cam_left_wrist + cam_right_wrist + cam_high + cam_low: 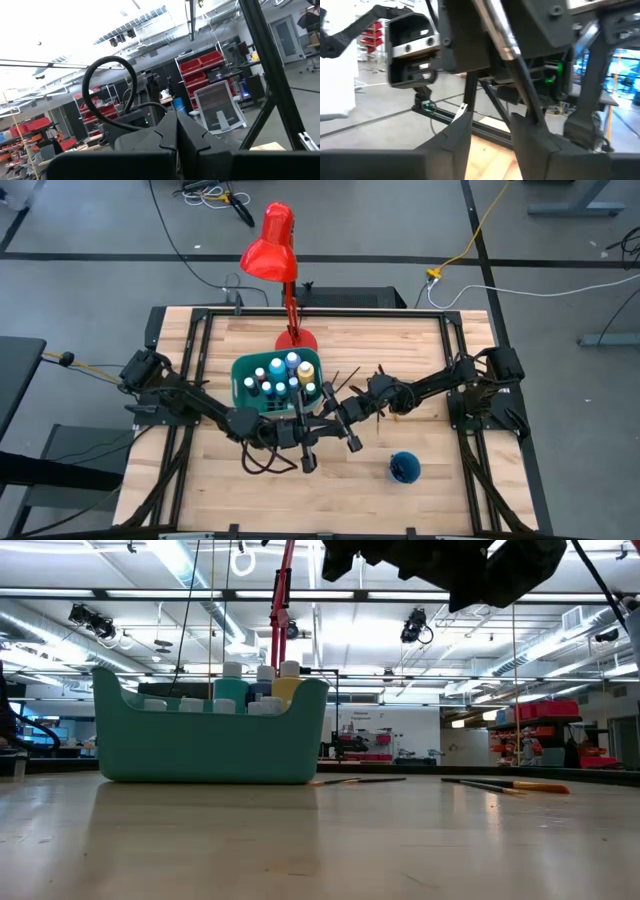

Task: Pick & Place Paint Supplies
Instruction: Put the silver paint brush into the blue cup

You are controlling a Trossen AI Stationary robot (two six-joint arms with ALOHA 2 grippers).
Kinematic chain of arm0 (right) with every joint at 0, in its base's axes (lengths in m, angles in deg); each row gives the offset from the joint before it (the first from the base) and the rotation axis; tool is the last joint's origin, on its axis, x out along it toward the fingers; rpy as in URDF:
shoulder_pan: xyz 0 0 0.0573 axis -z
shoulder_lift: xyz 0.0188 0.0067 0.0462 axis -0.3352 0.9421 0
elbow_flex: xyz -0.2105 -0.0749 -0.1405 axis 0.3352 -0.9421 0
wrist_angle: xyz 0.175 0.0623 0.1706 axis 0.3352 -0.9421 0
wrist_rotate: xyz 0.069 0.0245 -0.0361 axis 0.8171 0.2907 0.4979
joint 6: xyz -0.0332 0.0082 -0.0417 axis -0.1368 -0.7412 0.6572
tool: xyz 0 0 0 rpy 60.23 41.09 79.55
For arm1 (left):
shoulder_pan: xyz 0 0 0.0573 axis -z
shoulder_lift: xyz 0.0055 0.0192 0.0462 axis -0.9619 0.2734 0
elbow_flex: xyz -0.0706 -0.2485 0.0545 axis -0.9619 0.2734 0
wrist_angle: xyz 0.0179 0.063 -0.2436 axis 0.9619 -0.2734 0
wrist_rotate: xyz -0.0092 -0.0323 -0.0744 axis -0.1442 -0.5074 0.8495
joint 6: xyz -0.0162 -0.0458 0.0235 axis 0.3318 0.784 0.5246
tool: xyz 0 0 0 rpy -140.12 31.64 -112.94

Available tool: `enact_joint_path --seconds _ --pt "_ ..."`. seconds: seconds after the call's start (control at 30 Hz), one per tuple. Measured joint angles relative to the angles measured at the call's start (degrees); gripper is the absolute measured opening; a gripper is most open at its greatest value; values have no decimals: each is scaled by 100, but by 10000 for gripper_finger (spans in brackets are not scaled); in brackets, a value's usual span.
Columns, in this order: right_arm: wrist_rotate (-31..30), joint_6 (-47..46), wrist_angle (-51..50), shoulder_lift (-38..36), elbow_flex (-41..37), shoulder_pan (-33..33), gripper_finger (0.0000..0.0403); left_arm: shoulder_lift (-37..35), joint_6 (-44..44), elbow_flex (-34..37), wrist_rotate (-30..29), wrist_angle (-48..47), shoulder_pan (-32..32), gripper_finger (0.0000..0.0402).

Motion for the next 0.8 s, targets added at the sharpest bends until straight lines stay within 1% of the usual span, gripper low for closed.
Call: enact_joint_path --seconds 0.07,0.17,0.27,0.33,0.4,0.5,0.63,0.73,0.8 --pt "-111 -4 -41 0 0 0 114 0 0 0 -4 -3 4 1" --pt "107 -53 -353 0 0 4 93 0 0 0 -14 -1 4 1" --pt "457 -92 -887 0 -2 -10 90 0 -20 0 -16 2 7 1" --pt "477 -47 -1244 0 -2 -42 98 0 -28 0 -23 2 7 1" --pt "327 -33 -1562 0 -3 -57 111 0 -26 0 -32 2 7 1" --pt "-4 34 -1774 0 -4 -55 137 0 -24 0 -32 1 10 1" --pt "-735 294 -1771 -49 -4 -50 171 0 -24 0 -32 0 25 1" --pt "-1338 578 -1743 -218 -4 -50 192 0 -24 0 -86 -1 48 1" --pt "-1586 734 -1682 -329 -4 -55 202 0 -24 0 -97 2 69 1"
